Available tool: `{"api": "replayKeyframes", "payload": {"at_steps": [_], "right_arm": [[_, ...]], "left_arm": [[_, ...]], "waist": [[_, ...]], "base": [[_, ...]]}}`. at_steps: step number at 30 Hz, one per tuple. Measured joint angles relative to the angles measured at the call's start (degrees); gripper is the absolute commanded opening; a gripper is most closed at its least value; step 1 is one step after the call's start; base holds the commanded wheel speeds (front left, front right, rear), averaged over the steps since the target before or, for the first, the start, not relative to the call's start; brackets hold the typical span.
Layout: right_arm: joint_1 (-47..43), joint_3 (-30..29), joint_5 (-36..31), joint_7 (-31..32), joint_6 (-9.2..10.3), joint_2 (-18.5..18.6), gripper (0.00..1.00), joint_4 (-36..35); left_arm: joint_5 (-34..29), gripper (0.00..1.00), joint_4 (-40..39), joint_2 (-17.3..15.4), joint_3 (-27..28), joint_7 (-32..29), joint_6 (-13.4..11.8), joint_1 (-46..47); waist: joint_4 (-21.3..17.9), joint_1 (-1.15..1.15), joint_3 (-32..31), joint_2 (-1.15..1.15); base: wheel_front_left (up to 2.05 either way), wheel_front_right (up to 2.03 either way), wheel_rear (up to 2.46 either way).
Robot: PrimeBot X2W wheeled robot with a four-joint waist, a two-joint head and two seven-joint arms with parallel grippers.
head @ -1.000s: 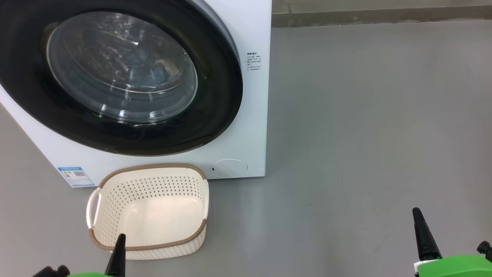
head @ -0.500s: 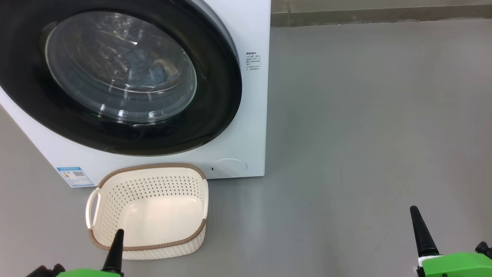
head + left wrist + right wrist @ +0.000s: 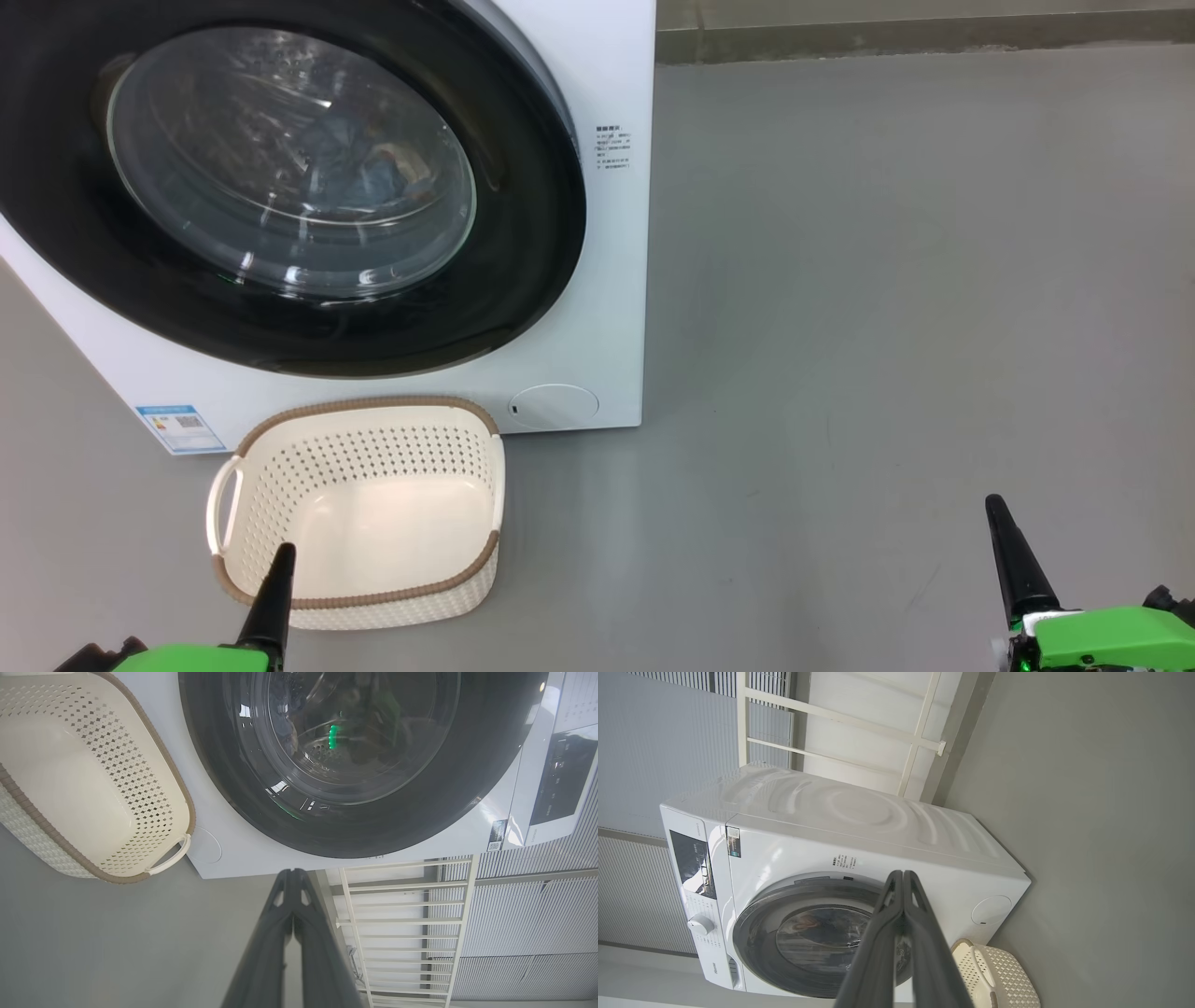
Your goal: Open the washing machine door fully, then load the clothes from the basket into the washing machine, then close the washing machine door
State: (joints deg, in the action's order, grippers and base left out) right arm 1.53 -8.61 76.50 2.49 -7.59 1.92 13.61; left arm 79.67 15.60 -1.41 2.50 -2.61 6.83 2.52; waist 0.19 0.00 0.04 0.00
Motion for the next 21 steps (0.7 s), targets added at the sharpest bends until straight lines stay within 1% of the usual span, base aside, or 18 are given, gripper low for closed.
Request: {"api": "replayKeyframes", "payload": {"at_steps": [12,21], "right_arm": [[1.2,0.4,9.1,2.2,0.02,0.1,0.0,1.0],[2.2,0.5,14.4,3.5,0.03,0.2,0.0,1.7]], "left_arm": [[7.1,0.0,0.0,-0.1,1.2,-2.0,0.0,0.5],[11.9,0.0,0.0,-0.3,1.9,-3.5,0.1,1.3]], "waist": [[-0.1,0.0,0.1,0.0],[-0.2,0.0,0.1,0.0]], "base": [[0.0,0.0,0.0],[0.0,0.0,0.0]]}}
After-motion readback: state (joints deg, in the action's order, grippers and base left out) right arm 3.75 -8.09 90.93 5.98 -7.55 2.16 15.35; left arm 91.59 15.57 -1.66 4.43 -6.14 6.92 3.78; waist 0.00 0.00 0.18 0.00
